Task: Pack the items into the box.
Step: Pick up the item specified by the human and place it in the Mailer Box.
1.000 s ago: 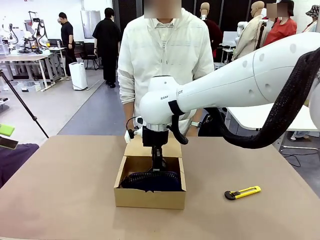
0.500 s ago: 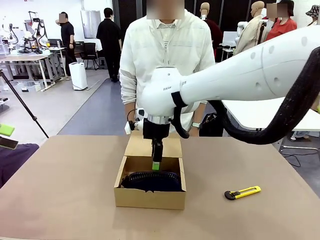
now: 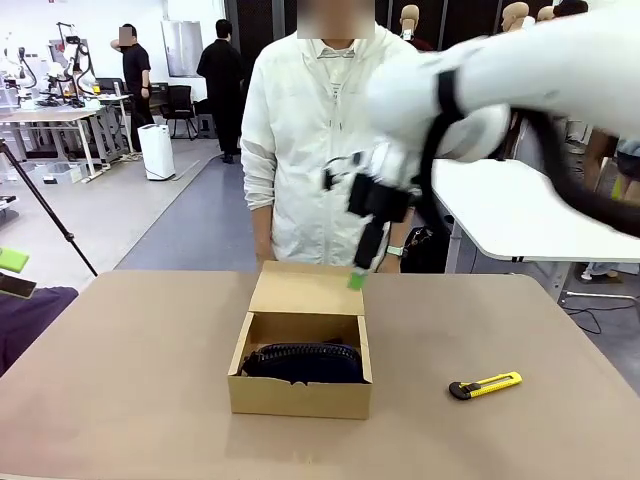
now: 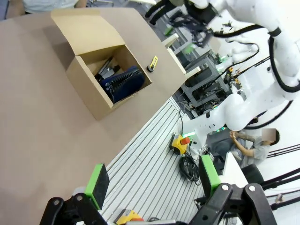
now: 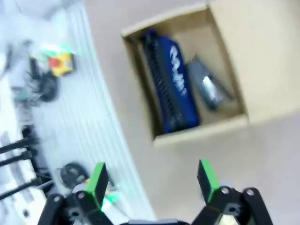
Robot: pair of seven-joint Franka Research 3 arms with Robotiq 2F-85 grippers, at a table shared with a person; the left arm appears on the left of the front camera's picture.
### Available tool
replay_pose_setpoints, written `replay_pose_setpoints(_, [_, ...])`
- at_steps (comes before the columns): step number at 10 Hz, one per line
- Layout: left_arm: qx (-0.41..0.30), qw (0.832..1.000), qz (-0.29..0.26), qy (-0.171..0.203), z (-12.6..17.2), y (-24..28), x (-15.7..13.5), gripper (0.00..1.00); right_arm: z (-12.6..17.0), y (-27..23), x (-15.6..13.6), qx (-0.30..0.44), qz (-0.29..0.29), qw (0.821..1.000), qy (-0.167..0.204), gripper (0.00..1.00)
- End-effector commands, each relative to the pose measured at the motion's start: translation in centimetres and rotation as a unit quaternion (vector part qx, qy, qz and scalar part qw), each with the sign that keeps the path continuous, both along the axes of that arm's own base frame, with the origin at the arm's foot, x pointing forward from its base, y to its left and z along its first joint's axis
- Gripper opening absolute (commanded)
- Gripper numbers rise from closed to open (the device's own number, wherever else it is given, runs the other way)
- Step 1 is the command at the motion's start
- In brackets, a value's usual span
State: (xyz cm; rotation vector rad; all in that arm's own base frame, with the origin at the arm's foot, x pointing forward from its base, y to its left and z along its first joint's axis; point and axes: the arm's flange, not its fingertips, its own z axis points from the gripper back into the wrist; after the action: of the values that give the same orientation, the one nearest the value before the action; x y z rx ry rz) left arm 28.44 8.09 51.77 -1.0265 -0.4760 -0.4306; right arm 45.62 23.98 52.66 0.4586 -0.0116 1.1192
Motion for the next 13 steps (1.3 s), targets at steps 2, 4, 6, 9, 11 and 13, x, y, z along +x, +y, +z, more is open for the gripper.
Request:
replay_pose_setpoints(2, [-0.006, 1.0, -0.004, -0.006, 0.1, 0.0, -0.1, 1.0, 2.6, -15.7, -8.2, 0.114, -0.221, 0.966, 0.064, 1.0])
replay_pose_setpoints(4, [-0.006, 1.0, -0.004, -0.006, 0.1, 0.0, -0.1, 1.0, 2.1, -22.3, -13.0, 0.189, -0.303, 0.93, 0.088, 1.0])
replay_pose_setpoints(6, [-0.006, 1.0, -0.004, -0.006, 0.1, 0.0, -0.1, 1.0, -0.7, -27.2, -16.6, 0.243, -0.388, 0.884, 0.089, 1.0])
replay_pose_setpoints(9, [-0.006, 1.0, -0.004, -0.006, 0.1, 0.0, -0.1, 1.0, -1.3, -29.4, -16.6, 0.227, -0.376, 0.893, 0.098, 1.0])
replay_pose_setpoints(11, [-0.006, 1.0, -0.004, -0.006, 0.1, 0.0, -0.1, 1.0, -1.3, -29.4, -16.6, 0.227, -0.376, 0.893, 0.098, 1.0])
replay_pose_setpoints(13, [-0.006, 1.0, -0.004, -0.006, 0.1, 0.0, -0.1, 1.0, -1.3, -29.4, -16.6, 0.227, -0.376, 0.893, 0.098, 1.0])
